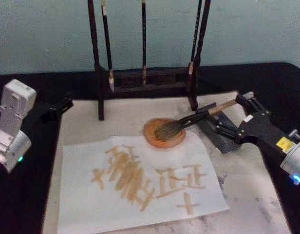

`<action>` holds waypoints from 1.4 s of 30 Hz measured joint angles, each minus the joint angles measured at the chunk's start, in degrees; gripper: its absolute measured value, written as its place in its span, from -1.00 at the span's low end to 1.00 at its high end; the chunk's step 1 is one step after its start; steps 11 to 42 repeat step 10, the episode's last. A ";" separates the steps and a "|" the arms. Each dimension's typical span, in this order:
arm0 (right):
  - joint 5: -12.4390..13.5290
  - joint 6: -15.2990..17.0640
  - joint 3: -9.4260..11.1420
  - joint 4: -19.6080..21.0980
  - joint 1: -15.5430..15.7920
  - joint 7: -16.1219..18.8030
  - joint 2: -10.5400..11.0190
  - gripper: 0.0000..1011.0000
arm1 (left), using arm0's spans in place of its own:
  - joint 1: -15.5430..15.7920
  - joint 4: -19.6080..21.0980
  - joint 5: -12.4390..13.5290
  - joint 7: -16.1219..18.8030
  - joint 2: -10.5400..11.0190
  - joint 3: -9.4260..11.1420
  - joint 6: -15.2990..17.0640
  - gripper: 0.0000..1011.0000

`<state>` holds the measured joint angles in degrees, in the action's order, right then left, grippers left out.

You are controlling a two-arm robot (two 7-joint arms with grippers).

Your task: Pick up the brush from the inkstone, write on the paper, then place the brush back to its original position.

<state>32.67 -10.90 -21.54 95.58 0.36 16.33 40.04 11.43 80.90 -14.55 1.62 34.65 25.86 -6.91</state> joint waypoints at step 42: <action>0.02 -0.05 0.00 -0.04 -0.05 -0.03 0.04 0.99 | 0.00 0.00 0.00 0.00 0.00 0.00 0.00 0.98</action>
